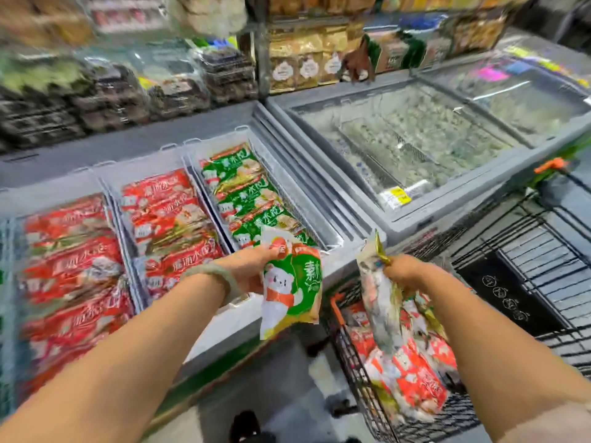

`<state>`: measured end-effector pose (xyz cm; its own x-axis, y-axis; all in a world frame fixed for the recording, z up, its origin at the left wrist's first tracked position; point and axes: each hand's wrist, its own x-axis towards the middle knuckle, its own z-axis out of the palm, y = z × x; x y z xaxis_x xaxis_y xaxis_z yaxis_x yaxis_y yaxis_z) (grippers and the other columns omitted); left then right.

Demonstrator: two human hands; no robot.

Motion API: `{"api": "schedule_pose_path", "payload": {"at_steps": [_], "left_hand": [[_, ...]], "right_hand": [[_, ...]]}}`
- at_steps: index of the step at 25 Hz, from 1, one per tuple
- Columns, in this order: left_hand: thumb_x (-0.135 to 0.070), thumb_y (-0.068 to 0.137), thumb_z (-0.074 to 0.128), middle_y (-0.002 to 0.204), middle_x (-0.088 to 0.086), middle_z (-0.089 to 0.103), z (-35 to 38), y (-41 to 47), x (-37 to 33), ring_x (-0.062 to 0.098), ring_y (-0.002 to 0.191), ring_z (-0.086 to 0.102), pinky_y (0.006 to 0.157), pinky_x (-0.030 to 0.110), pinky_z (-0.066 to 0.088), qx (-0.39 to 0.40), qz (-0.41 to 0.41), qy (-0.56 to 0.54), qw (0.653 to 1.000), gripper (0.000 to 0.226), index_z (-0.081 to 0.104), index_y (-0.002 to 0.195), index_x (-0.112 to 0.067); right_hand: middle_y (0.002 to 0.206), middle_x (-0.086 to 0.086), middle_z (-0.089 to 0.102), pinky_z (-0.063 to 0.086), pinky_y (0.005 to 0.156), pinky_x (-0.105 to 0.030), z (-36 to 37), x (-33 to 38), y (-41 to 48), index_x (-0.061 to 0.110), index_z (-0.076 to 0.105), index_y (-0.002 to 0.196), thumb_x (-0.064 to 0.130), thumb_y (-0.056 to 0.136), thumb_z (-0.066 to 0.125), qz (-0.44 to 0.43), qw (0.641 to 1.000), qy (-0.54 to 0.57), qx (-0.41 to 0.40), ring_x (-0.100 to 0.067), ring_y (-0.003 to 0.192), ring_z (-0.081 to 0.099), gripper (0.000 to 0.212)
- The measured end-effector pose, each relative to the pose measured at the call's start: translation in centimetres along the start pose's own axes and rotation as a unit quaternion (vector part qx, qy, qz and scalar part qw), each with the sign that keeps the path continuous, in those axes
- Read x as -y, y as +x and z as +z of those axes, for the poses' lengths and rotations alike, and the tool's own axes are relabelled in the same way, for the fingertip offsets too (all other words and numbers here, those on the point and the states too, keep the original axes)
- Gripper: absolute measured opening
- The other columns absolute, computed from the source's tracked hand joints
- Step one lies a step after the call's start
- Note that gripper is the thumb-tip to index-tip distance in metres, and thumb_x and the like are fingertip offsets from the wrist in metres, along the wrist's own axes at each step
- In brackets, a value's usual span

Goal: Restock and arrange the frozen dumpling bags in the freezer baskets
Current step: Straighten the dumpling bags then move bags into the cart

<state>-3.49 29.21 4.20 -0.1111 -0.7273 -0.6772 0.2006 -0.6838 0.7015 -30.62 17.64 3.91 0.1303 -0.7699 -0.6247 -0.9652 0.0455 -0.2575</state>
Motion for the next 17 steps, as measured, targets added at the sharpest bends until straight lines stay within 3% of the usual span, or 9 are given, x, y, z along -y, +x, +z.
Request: {"api": "schedule_pose_path", "payload": {"at_steps": [2, 4, 8, 11, 13, 17], "left_hand": [[-0.028, 0.100, 0.042, 0.094, 0.005, 0.073, -2.0, -1.1, -0.5, 0.022, 0.086, 0.069, 0.088, 0.041, 0.052, -0.033, 0.023, -0.006, 0.999, 0.026, 0.063, 0.097, -0.013], [-0.027, 0.101, 0.039, 0.098, 0.008, 0.069, -3.6, -1.8, -1.3, 0.024, 0.087, 0.064, 0.083, 0.039, 0.052, -0.047, 0.042, -0.017, 0.998, 0.025, 0.060, 0.102, -0.012], [-0.025, 0.102, 0.037, 0.111, 0.012, 0.064, -6.0, -2.9, -3.0, 0.027, 0.099, 0.060, 0.094, 0.045, 0.048, -0.087, 0.067, -0.062, 0.992, 0.027, 0.057, 0.114, -0.012], [-0.025, 0.102, 0.038, 0.095, 0.007, 0.067, -8.0, -3.0, -4.3, 0.020, 0.079, 0.063, 0.072, 0.034, 0.051, -0.126, 0.087, -0.096, 0.984, 0.023, 0.057, 0.102, -0.012], [-0.025, 0.103, 0.035, 0.090, 0.006, 0.067, -9.4, -2.7, -4.8, 0.018, 0.075, 0.062, 0.066, 0.032, 0.052, -0.155, 0.097, -0.105, 0.977, 0.024, 0.056, 0.103, -0.012], [-0.027, 0.103, 0.035, 0.086, 0.004, 0.068, -12.1, -0.5, -6.0, 0.013, 0.064, 0.066, 0.058, 0.027, 0.055, -0.211, 0.096, -0.103, 0.967, 0.026, 0.057, 0.096, -0.015]], "right_hand": [[0.069, -0.011, 0.050, 0.046, 0.047, -0.026, -0.9, 2.3, -0.6, 0.007, 0.049, 0.073, 0.004, 0.092, 0.042, 0.003, 1.000, 0.031, 0.003, -0.023, 0.057, 0.051, 0.020], [0.072, -0.009, 0.050, 0.046, 0.056, -0.026, -2.0, 4.6, -0.7, 0.006, 0.051, 0.082, 0.007, 0.092, 0.044, -0.006, 1.000, 0.017, -0.010, -0.022, 0.062, 0.051, 0.012], [0.071, -0.008, 0.048, 0.043, 0.049, -0.026, -3.5, 9.1, 0.0, 0.007, 0.055, 0.099, 0.007, 0.093, 0.040, -0.065, 0.997, 0.014, -0.032, -0.023, 0.062, 0.050, 0.017], [0.079, -0.010, 0.053, 0.042, 0.056, -0.027, -4.0, 12.4, 1.2, 0.013, 0.058, 0.112, 0.015, 0.096, 0.040, -0.133, 0.988, -0.044, -0.061, -0.025, 0.069, 0.050, 0.024], [0.088, -0.010, 0.056, 0.040, 0.061, -0.028, -4.3, 14.4, 2.5, 0.017, 0.059, 0.119, 0.017, 0.096, 0.040, -0.170, 0.978, -0.085, -0.086, -0.026, 0.074, 0.052, 0.030], [0.089, -0.010, 0.056, 0.031, 0.050, -0.027, -5.0, 18.5, 6.5, 0.017, 0.060, 0.118, 0.015, 0.096, 0.039, -0.226, 0.964, -0.119, -0.078, -0.018, 0.063, 0.045, 0.031]]}}
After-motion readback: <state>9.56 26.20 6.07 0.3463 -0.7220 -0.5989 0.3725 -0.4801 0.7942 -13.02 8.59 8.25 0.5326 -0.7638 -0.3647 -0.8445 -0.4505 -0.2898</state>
